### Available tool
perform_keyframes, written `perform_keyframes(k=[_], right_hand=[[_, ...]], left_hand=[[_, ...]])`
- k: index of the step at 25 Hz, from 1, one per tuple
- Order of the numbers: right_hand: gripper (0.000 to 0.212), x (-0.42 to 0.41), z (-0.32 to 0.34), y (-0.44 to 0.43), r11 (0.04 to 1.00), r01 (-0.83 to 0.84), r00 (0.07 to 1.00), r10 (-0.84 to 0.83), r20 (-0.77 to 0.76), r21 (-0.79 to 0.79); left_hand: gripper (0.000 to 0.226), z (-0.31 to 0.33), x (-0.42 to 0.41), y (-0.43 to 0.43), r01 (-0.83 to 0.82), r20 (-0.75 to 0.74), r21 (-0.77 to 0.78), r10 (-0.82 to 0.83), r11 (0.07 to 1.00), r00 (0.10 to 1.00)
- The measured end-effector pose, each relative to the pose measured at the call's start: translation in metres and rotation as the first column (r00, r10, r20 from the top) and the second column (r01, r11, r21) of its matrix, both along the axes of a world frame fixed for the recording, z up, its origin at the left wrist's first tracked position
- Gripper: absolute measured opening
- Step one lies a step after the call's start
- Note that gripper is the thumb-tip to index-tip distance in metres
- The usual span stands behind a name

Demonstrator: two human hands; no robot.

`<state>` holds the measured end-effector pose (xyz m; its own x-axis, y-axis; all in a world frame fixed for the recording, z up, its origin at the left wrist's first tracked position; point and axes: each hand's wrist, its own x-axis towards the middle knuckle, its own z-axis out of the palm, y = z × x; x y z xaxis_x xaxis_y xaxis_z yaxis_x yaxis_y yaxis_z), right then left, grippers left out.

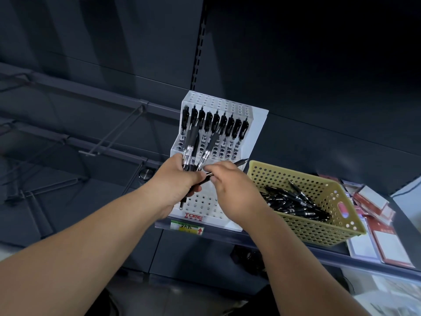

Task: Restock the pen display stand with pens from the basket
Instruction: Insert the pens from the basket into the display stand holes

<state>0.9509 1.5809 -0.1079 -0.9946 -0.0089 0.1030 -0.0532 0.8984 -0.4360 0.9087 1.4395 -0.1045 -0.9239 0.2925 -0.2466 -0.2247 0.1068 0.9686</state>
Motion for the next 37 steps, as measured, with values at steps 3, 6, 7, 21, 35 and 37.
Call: perform_keyframes(k=[3, 6, 7, 21, 35, 37], right_hand=[[0.032, -0.004, 0.006, 0.0, 0.999, -0.01, 0.999, 0.009, 0.033, 0.042], [0.015, -0.007, 0.017, 0.001, 0.974, 0.144, 0.99, -0.141, 0.027, -0.173], [0.011, -0.011, 0.022, 0.001, 0.922, 0.203, 0.979, -0.198, 0.048, -0.331], [0.018, -0.119, 0.045, -0.017, 0.779, 0.15, 0.892, -0.372, -0.256, -0.609], [0.023, -0.143, -0.001, -0.029, 0.927, 0.282, 0.917, -0.336, -0.216, -0.247], [0.023, -0.143, 0.001, -0.03, 0.923, 0.293, 0.918, -0.345, -0.197, -0.249]], left_hand=[[0.027, 0.003, -0.005, -0.005, -0.027, -0.026, 0.027, 0.028, 0.999, 0.999], [0.018, 0.007, -0.015, -0.013, -0.154, 0.062, 0.199, 0.145, 0.968, 0.988], [0.015, 0.007, -0.019, -0.016, -0.19, 0.082, 0.229, 0.176, 0.955, 0.981], [0.011, -0.003, -0.051, -0.035, -0.241, 0.114, 0.288, 0.216, 0.927, 0.97], [0.011, -0.012, -0.061, -0.047, -0.263, 0.154, 0.288, 0.227, 0.921, 0.962], [0.01, -0.009, -0.058, -0.047, -0.263, 0.168, 0.294, 0.221, 0.919, 0.961]])
